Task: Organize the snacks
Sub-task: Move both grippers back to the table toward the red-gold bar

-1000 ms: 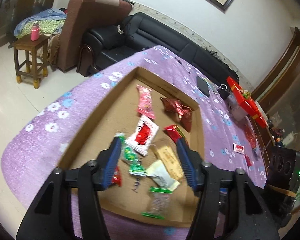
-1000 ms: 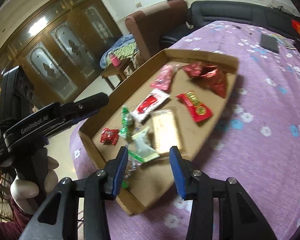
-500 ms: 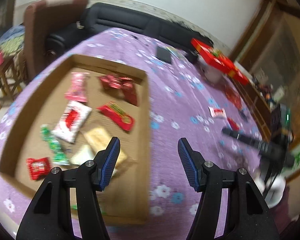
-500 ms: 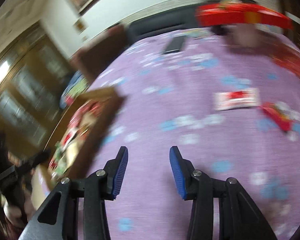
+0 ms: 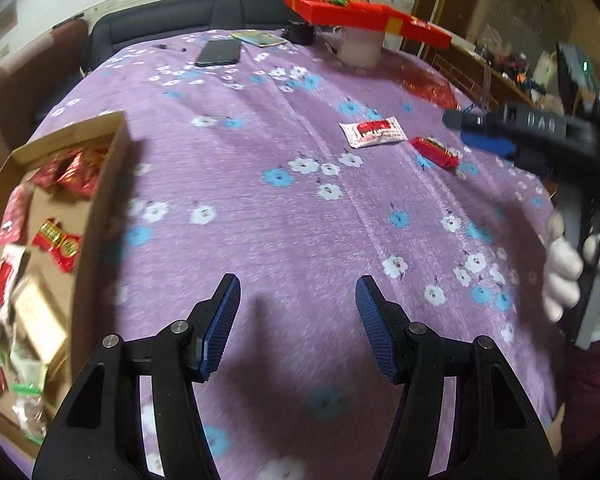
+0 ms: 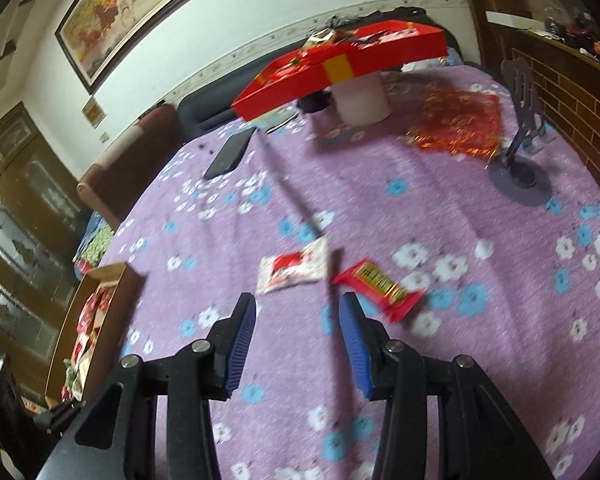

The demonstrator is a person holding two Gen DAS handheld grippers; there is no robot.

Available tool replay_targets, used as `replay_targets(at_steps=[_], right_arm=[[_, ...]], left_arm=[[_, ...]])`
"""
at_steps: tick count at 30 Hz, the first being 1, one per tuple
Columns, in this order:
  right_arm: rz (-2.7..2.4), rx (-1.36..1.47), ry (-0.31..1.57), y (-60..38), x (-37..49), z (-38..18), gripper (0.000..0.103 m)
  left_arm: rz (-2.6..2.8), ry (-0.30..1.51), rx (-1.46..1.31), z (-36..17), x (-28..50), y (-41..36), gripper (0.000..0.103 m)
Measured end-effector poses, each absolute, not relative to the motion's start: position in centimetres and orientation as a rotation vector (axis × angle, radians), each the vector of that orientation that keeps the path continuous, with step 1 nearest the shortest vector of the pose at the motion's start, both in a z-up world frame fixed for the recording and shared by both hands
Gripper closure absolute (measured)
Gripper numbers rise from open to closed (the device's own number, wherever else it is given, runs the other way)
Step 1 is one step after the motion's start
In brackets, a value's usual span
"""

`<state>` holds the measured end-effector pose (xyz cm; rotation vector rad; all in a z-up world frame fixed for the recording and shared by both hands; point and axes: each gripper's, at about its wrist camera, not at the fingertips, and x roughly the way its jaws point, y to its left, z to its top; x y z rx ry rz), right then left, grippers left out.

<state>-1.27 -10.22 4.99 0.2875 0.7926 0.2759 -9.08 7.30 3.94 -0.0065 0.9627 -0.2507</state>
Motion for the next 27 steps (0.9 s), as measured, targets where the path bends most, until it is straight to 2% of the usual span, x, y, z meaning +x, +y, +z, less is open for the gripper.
replay_targets(at_steps=[10,12,15,21,24,27], right_arm=[[0.178,0.304,0.715,-13.6,1.1,4.3,0.056],[0.164,0.331,0.719,-14.7,1.3,3.6,0.056],[0.148,0.357,0.739,-15.8,1.7,2.6,0.056],[0.143,0.37,0.763,-16.1,2.0,1.7,0.056],[0.146,0.353,0.775,-15.6,2.1,1.4,0.056],[0.145,0.334,0.778,-15.3,2.0,1.3,0.056]], left_arm=[[-0.18,0.989,0.082,1.7,-7.0,4.5,0.041],[-0.178,0.985,0.093,1.5,-6.9,4.2,0.036],[-0.183,0.974,0.106,1.2,-7.0,3.7,0.021],[-0.185,0.977,0.102,1.2,-6.8,3.5,0.015],[-0.196,0.992,0.111,0.9,-6.7,3.2,0.002],[-0.199,0.997,0.114,0.8,-6.7,3.1,0.0]])
